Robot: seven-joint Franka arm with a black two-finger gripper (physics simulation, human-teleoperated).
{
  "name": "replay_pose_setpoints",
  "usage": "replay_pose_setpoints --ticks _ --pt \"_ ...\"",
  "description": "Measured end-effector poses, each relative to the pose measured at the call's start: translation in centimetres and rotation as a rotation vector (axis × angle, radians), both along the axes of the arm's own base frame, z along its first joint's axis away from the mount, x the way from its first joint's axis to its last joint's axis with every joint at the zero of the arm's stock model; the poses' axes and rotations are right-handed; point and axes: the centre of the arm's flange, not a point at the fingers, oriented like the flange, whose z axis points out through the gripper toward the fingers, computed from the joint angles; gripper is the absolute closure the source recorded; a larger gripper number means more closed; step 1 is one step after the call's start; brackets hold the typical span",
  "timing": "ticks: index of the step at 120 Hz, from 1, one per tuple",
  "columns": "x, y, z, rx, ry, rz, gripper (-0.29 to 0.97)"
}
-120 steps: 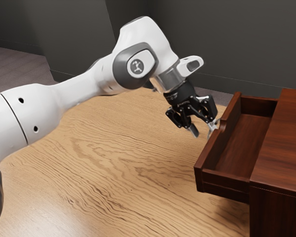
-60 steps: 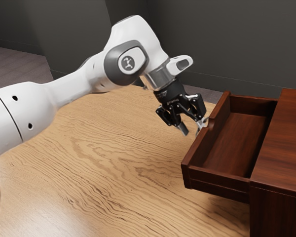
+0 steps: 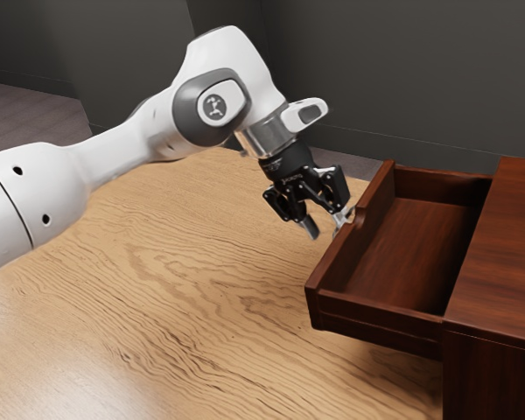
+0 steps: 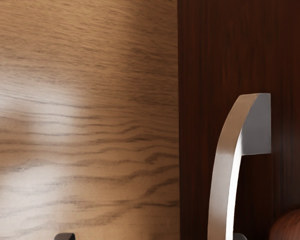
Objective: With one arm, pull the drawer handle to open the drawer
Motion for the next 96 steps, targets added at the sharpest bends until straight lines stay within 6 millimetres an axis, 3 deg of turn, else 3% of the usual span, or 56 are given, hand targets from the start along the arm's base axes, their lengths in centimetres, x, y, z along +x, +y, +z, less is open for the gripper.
replay_pose_setpoints --ticks 45,96 --pt "-0.3 1.7 0.4 0.009 -0.008 -0.009 0.32" --pt "-0.7 1.8 1.3 0.033 -0.021 -0.034 0.23"
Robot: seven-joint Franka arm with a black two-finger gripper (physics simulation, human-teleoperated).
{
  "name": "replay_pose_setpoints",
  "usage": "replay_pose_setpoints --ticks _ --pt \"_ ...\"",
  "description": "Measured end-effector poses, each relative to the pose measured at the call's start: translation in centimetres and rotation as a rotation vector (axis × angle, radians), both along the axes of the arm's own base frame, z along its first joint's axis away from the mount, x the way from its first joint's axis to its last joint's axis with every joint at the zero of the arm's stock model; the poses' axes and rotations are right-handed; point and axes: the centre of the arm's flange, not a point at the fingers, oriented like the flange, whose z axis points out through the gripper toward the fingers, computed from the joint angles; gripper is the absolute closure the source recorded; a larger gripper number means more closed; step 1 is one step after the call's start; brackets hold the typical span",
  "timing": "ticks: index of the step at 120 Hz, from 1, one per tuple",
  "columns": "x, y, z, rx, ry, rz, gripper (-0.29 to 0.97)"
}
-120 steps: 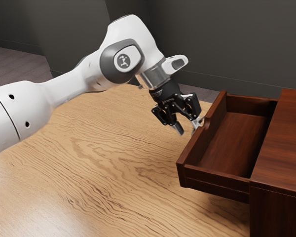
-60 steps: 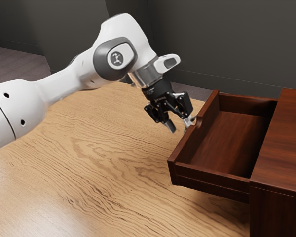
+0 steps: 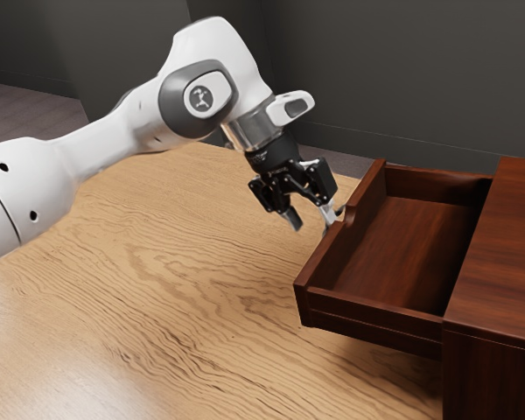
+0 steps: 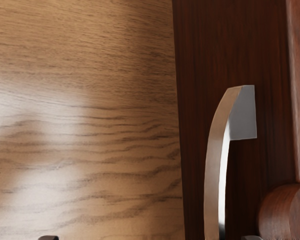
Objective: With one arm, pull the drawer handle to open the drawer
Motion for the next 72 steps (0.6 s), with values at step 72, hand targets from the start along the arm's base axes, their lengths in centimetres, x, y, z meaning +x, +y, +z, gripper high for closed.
replay_pose_setpoints --ticks 72 --pt "-10.9 3.0 14.6 0.261 -0.131 0.092 0.05"
